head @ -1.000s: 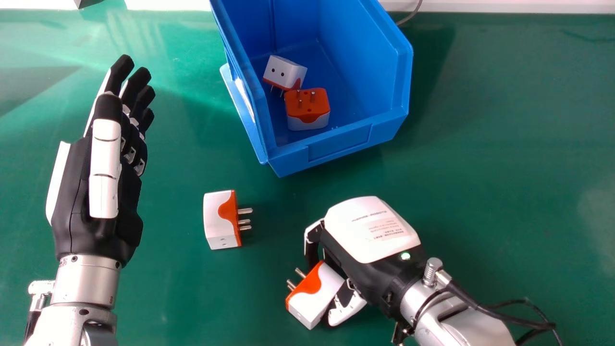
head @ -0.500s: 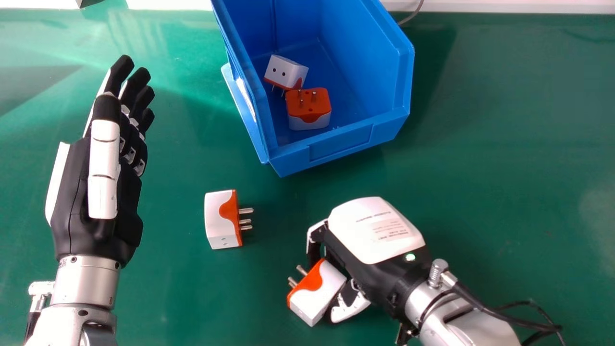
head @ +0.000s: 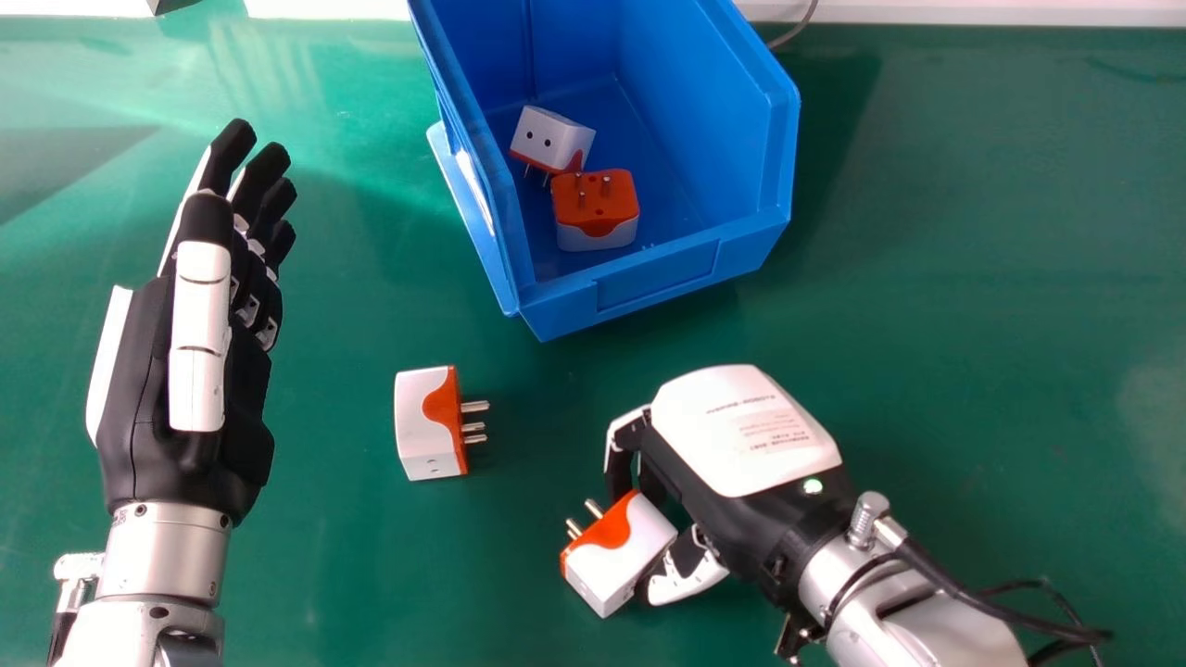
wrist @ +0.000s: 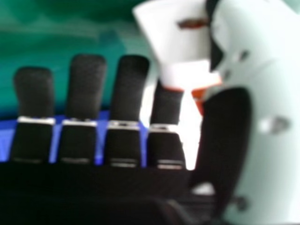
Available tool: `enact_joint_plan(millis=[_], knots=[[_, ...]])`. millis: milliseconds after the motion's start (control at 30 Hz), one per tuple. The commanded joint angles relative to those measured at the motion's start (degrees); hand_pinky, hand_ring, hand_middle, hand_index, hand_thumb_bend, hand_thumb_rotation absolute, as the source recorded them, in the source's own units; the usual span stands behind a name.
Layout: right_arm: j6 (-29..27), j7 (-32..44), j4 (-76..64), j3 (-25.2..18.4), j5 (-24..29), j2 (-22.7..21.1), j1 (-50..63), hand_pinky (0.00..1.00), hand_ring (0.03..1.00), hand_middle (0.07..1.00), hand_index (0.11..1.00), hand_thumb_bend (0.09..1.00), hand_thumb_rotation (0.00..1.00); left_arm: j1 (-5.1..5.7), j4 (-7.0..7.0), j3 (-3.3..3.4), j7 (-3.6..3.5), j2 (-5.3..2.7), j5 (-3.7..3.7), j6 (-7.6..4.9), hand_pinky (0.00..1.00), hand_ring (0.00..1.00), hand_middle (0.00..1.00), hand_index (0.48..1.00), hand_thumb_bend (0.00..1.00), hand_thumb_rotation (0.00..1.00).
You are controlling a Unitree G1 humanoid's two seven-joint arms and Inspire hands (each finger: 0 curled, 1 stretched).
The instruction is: Pick all objects and put in blue box
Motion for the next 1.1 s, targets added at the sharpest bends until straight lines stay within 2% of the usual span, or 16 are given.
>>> enact_joint_plan(millis=[0,133,267,333,433,500,567,667,1067], knots=[[0.26,0.73,-3.01,-1.01,1.20,0.13,0.67,0.29,0.372,0.486,0.500,0.510,0.00,0.30,-0.82,0.17,-0.38,-0.05,-0.22,-0.99,1.00,0.96,0.94,0.933,0.70,0.86],[0.44,1.96,-4.99,-1.59,1.50,-0.10,1.12,0.29,0.373,0.487,0.500,0.510,0.00,0.37,-0.76,0.23,-0.48,-0.13,-0.24,-1.25,1.00,0.96,0.94,0.934,0.70,0.86],[0.35,2.44,-6.68,-2.26,2.17,0.04,1.67,0.29,0.376,0.492,0.498,0.510,0.00,0.52,-1.22,0.12,0.33,-0.51,0.11,-0.71,1.00,0.96,0.94,0.932,0.70,0.86],[0.46,2.73,-7.37,-2.44,2.31,0.08,1.94,0.29,0.378,0.495,0.498,0.509,0.00,0.62,-1.38,0.09,0.45,-0.49,0.24,-0.49,0.99,0.96,0.94,0.931,0.70,0.85],[-0.29,2.45,-8.19,-2.92,3.07,-0.12,2.34,0.29,0.379,0.499,0.498,0.509,0.00,0.61,-1.41,0.11,0.40,-0.48,0.18,-0.43,0.99,0.95,0.94,0.928,0.70,0.85],[-0.25,3.12,-8.88,-3.08,3.24,-0.31,2.43,0.29,0.380,0.501,0.500,0.508,0.00,0.55,-1.37,0.14,0.04,-0.48,-0.39,-0.36,0.98,0.95,0.94,0.928,0.70,0.85],[-0.32,3.18,-9.28,-3.09,3.20,-0.51,2.52,0.30,0.380,0.502,0.500,0.508,0.00,0.49,-1.22,0.17,-0.12,-0.52,-0.56,-0.51,0.99,0.95,0.94,0.930,0.70,0.85],[-0.01,3.76,-10.23,-3.06,3.13,-0.63,2.72,0.30,0.381,0.504,0.502,0.508,0.00,0.52,-1.10,0.18,0.00,-0.53,-0.06,-0.80,0.99,0.95,0.94,0.931,0.70,0.84],[-0.25,5.83,-12.28,-3.70,3.79,-0.65,2.82,0.30,0.377,0.504,0.505,0.507,0.00,0.42,-1.47,0.01,0.40,-0.59,0.15,-0.25,0.98,0.95,0.94,0.926,0.70,0.84]])
